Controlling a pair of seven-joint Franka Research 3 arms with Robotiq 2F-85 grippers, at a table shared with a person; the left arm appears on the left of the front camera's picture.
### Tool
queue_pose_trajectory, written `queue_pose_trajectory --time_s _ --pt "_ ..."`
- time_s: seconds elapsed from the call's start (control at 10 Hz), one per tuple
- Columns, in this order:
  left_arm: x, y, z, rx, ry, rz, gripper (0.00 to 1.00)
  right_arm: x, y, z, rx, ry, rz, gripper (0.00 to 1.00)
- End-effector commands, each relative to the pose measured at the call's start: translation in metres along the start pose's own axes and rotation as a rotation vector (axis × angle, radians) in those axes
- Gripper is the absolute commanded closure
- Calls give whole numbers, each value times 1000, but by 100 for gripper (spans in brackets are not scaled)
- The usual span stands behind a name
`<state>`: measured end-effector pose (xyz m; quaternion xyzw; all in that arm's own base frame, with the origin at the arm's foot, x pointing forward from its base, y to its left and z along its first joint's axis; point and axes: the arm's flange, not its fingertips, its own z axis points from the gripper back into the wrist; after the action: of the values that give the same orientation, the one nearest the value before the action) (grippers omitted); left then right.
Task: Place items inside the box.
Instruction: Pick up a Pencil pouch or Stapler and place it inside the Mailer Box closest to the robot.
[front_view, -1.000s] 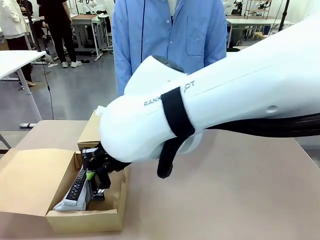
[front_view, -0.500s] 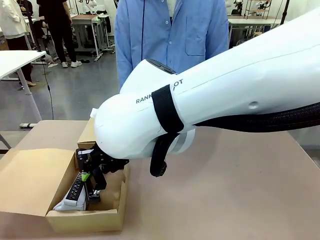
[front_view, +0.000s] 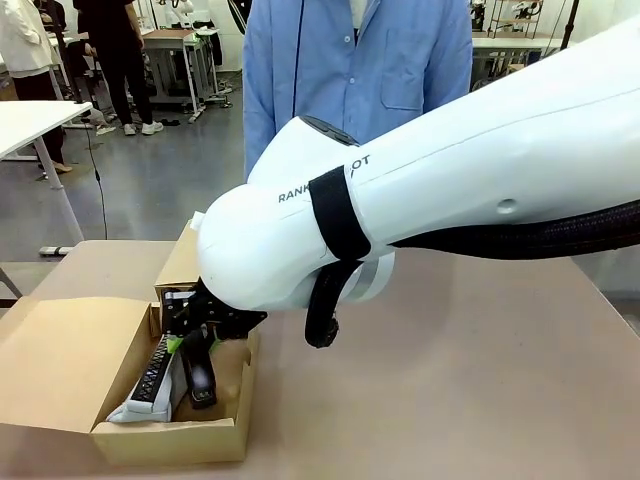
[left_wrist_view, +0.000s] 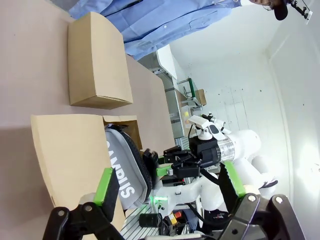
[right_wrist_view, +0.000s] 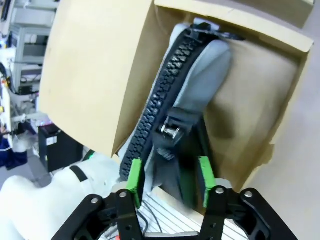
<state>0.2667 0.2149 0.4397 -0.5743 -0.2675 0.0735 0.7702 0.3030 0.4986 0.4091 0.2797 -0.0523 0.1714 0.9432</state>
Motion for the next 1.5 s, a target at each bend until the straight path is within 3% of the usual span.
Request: queue_pose_trajectory --time_s 0.0,0.5,0.7,1.0,1.1,1.3,1.4 --pt "0 -1 0 -21 -11 -18 0 -5 4 -4 -28 -38 -19 0" --pt "0 -1 0 -21 -11 -18 0 -9 -7 10 3 -52 -33 0" --pt "0 -1 0 -21 -11 -18 0 -12 -23 36 25 -27 -37 0" --pt "0 -1 0 -21 -11 -18 0 -44 -108 137 193 146 -6 0" --pt "0 -1 0 -21 -11 -18 0 -64 -145 173 244 155 3 0" --pt "0 -1 0 -21 -11 -18 0 -107 -233 229 455 52 -81 0" --pt "0 -1 0 -21 -11 -18 0 -127 -269 242 468 12 -184 0"
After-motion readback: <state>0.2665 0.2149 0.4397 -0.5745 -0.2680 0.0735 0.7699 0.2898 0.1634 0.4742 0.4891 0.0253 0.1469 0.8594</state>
